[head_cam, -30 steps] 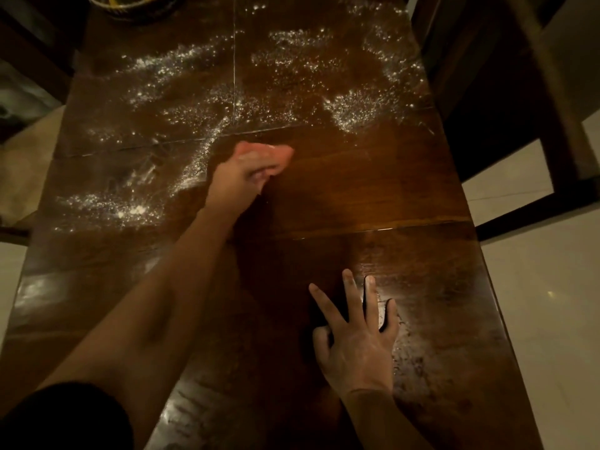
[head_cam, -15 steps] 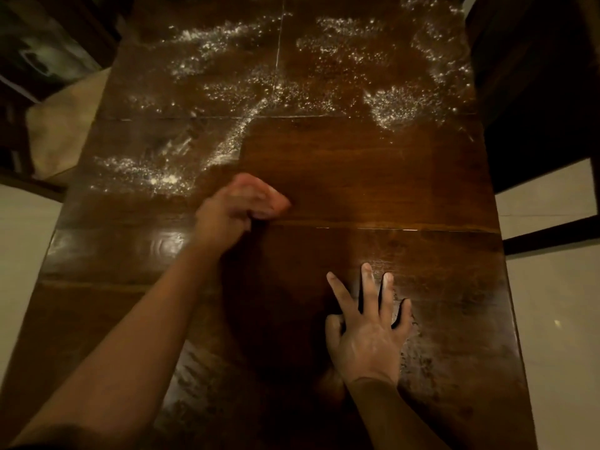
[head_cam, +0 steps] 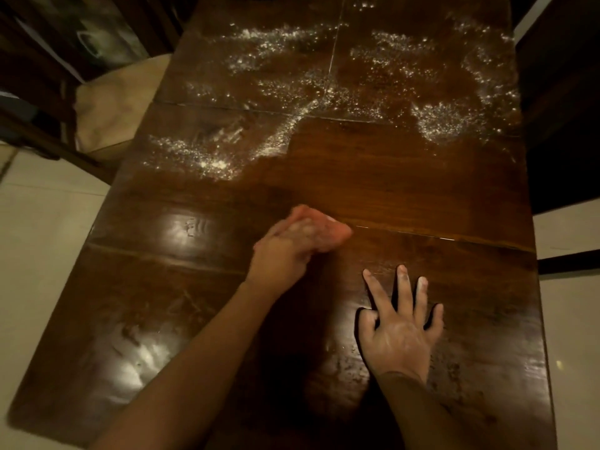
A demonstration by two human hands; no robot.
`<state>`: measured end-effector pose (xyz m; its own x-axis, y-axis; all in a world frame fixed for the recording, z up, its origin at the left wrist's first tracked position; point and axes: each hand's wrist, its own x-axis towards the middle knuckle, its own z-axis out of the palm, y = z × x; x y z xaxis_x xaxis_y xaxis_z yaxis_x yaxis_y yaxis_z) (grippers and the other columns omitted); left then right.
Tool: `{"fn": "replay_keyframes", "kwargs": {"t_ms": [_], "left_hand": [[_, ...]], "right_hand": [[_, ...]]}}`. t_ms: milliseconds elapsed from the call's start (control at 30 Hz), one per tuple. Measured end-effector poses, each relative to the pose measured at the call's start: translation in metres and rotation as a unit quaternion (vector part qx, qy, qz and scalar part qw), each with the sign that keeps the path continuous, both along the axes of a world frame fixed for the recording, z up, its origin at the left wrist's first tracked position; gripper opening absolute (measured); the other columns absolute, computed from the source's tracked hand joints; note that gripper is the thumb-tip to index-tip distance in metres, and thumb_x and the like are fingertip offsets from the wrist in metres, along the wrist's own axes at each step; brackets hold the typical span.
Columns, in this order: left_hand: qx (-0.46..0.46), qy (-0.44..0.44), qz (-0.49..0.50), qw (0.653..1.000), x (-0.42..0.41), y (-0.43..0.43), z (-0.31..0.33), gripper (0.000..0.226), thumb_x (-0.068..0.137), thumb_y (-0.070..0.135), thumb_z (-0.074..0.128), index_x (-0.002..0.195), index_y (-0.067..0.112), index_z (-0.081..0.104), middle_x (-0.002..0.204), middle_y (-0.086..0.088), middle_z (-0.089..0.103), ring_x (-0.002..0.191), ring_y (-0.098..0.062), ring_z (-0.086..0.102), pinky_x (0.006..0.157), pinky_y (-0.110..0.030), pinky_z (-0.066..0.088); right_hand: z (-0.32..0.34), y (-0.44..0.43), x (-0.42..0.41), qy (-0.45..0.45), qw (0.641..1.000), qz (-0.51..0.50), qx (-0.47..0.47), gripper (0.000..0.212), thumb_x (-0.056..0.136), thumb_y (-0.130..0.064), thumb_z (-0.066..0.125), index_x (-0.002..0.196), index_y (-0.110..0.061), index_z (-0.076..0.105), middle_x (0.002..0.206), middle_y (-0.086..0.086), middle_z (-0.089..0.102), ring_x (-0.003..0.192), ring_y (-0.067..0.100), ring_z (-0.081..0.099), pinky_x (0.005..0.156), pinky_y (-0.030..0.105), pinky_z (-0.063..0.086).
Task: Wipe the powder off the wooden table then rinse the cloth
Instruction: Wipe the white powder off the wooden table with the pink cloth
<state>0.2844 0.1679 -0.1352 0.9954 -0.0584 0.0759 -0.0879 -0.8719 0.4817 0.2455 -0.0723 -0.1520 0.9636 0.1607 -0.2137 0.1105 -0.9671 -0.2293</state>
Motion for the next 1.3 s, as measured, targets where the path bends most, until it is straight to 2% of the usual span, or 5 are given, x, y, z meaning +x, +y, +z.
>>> {"fn": "replay_keyframes", "kwargs": {"t_ms": [333,467,600,867,1300], "left_hand": [[0.023,0.139,0.447,0.884,-0.075,0.167,0.004,0.06,0.1,0.055,0.028,0.149,0.055,-0.006,0.166,0.007,0.008,0.153,-0.024,0.001,0.109,-0.074,-0.003],[0.059,0.199,0.43,0.879,-0.078,0.168,0.005,0.063,0.1,0.05,0.029,0.156,0.037,0.002,0.166,-0.004,0.001,0.152,-0.03,-0.003,0.113,-0.071,-0.002],[0.132,0.164,0.311,0.927,-0.097,0.148,0.003,0.056,0.103,0.051,0.02,0.156,0.037,0.009,0.166,-0.005,0.003,0.152,-0.032,-0.002,0.116,-0.06,-0.004],[0.117,0.182,0.312,0.925,-0.066,0.219,-0.004,0.054,0.103,0.056,0.016,0.154,0.044,0.005,0.166,-0.001,-0.003,0.152,-0.028,-0.006,0.117,-0.061,-0.003],[0.122,0.133,0.379,0.908,0.007,0.297,-0.013,0.055,0.104,0.046,0.02,0.157,0.032,0.015,0.165,-0.005,0.014,0.151,-0.028,0.012,0.117,-0.062,0.008]], "right_hand": [[0.01,0.001,0.0,0.029,0.999,0.01,-0.03,0.063,0.091,-0.048,0.017,0.154,-0.058,0.01,0.17,-0.003,0.0,0.156,0.026,-0.009,0.121,0.059,0.0],[0.012,0.002,-0.001,0.014,0.995,0.09,-0.045,0.07,0.091,-0.044,0.023,0.16,-0.038,0.014,0.169,0.01,0.007,0.155,0.038,-0.002,0.121,0.063,0.002],[0.011,0.03,0.025,-0.003,0.917,0.397,-0.03,0.064,0.096,-0.043,0.029,0.158,-0.042,0.017,0.17,0.002,0.007,0.156,0.028,-0.009,0.123,0.056,-0.003],[0.014,0.16,0.035,0.015,0.962,0.267,-0.044,0.065,0.096,-0.059,0.02,0.153,-0.055,-0.011,0.169,0.001,-0.017,0.151,0.043,-0.021,0.118,0.068,-0.009],[0.006,0.161,0.036,-0.006,0.965,0.26,-0.021,0.066,0.093,-0.051,0.029,0.154,-0.057,0.007,0.17,0.0,-0.004,0.154,0.037,-0.014,0.12,0.066,-0.001]]}}
